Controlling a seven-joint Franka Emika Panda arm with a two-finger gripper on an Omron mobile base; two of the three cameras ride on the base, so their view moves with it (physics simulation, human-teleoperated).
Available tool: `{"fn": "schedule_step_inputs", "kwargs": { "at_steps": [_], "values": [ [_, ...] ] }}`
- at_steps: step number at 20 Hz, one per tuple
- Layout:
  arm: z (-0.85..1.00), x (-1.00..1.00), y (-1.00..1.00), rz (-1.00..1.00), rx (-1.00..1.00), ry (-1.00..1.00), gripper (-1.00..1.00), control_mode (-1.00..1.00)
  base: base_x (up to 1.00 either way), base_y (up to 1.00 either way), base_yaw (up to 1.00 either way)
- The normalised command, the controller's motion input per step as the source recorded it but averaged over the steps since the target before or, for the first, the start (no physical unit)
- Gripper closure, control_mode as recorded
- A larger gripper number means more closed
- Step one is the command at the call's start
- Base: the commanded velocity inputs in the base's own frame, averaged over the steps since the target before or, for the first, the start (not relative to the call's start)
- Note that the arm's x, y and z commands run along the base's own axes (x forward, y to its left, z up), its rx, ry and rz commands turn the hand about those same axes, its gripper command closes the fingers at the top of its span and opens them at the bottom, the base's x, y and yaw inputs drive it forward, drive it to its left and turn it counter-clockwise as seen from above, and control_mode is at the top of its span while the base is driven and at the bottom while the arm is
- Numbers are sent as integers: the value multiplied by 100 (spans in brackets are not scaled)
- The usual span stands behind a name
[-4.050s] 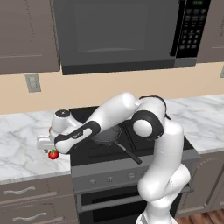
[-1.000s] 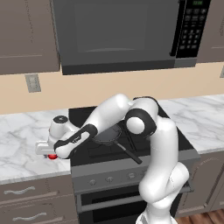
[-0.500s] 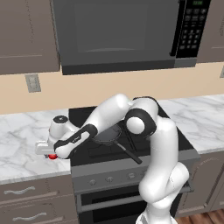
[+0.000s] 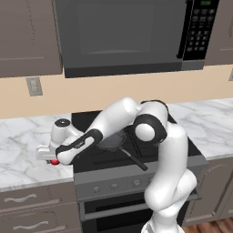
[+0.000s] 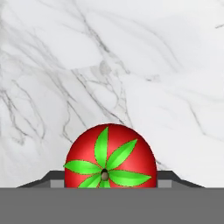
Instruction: Place the pan on the front left burner on the stove. Then place the tomato and the onion in the pan and turn on the front left burner.
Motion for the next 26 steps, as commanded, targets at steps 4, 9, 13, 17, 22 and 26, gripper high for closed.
{"fn": "schedule_step_inputs", "kwargs": {
  "at_steps": [4,9,13,17,22,26],
  "values": [
    [40,-24,-5,0,0,0,100,-100,0,0,0],
    [35,-23,-13,0,0,-2,100,-100,0,0,0],
    [27,-24,-19,0,0,-9,100,-100,0,0,0],
    [22,-20,-19,0,0,-9,100,-100,0,0,0],
    [31,-18,-8,2,0,-7,100,-100,0,0,0],
    [43,-9,-17,6,0,-1,100,-100,0,0,0]
  ]
}}
